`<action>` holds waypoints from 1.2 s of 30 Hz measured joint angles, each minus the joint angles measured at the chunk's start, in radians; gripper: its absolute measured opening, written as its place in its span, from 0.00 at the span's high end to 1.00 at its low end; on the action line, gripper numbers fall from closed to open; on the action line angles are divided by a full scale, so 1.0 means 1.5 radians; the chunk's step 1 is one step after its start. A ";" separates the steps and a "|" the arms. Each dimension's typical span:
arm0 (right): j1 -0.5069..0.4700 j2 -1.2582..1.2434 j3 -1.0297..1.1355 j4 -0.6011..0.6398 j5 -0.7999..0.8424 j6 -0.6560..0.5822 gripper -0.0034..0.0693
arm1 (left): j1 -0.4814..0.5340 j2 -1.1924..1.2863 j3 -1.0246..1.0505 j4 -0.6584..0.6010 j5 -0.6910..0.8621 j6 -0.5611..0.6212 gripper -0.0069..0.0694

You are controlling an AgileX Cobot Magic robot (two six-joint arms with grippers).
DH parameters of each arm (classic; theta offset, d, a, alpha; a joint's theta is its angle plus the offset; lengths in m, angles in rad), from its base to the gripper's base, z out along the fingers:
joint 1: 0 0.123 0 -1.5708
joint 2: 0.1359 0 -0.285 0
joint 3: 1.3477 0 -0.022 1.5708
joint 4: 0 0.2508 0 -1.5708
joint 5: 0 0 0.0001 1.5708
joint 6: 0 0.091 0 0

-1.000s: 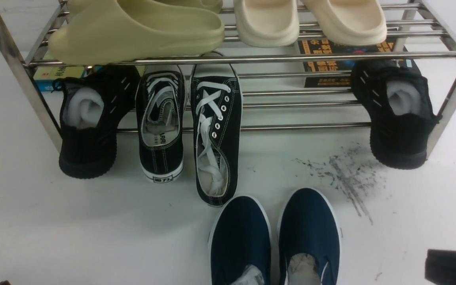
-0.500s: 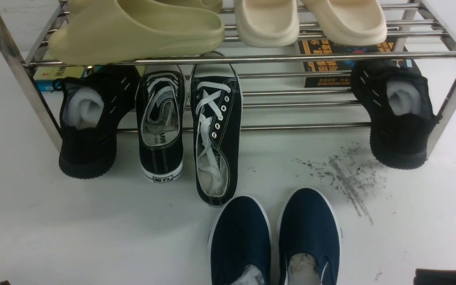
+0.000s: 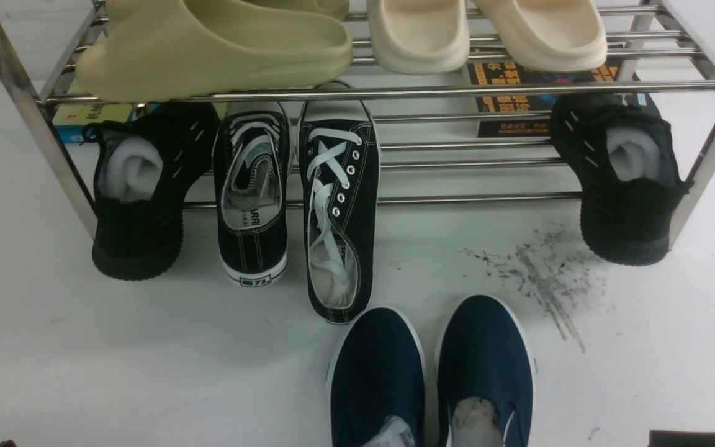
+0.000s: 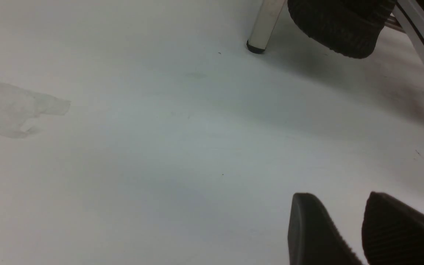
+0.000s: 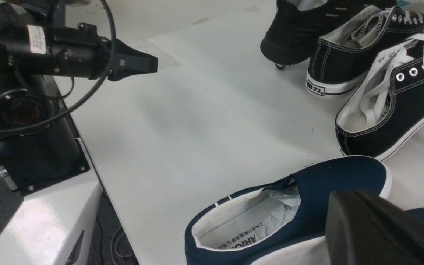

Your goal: Take the shoes off the shelf with your hand on the white table.

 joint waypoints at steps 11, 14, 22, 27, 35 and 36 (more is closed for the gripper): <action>-0.313 -0.168 0.113 0.208 -0.002 -0.209 0.95 | 0.000 0.000 0.000 0.000 0.000 0.000 0.59; -0.443 -0.214 0.149 0.210 -0.002 -0.235 0.94 | 0.000 0.000 0.000 0.000 0.000 0.000 0.59; -0.679 -0.283 0.240 0.210 -0.002 -0.245 0.93 | 0.000 0.000 0.000 0.000 0.000 0.000 0.59; -0.726 -0.294 0.281 0.210 -0.001 -0.245 0.93 | 0.000 0.000 0.000 0.000 0.000 0.000 0.59; -0.784 -0.295 0.292 0.217 0.013 -0.265 0.91 | 0.000 0.000 0.000 0.000 0.000 0.000 0.59; -0.786 -0.295 0.291 0.219 0.015 -0.267 0.91 | 0.000 0.000 0.000 0.000 0.000 0.000 0.59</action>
